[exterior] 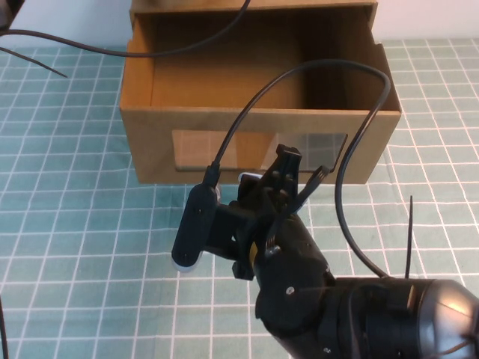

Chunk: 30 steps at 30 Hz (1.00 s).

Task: Open the shoe box
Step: 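Pull the top drawer of the cardboard box fully open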

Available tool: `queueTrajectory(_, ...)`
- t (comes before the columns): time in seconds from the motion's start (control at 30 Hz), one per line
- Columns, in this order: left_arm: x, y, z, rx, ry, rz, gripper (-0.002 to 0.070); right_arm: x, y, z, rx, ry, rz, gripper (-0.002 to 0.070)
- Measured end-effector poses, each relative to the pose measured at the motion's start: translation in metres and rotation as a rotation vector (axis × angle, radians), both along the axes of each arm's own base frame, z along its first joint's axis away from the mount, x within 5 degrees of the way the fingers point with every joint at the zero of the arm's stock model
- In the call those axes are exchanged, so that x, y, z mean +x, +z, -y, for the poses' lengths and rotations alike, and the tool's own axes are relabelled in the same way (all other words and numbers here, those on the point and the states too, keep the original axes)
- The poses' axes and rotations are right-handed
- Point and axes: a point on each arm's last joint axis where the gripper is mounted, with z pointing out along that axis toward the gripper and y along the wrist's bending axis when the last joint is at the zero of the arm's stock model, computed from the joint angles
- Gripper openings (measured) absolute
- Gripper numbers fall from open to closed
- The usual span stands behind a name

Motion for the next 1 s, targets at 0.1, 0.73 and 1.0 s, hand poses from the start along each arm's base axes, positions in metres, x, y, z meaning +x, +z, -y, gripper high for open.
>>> queueTrajectory(0.1, 0.000, 0.000, 0.000, 0.006, -0.001, 0.000, -0.0004, 0.000, 0.000, 0.000, 0.005, -0.002, -0.001, 0.0015)
queueTrajectory(0.73, -0.001, 0.005, 0.000, -0.089, -0.021, -0.030, -0.0004, -0.016, 0.034, 0.013, 0.245, 0.006, -0.172, 0.0398)
queueTrajectory(1.0, -0.013, 0.011, 0.001, -0.116, -0.122, -0.046, -0.0004, -0.040, 0.078, 0.014, 0.412, 0.278, -0.207, 0.0416)
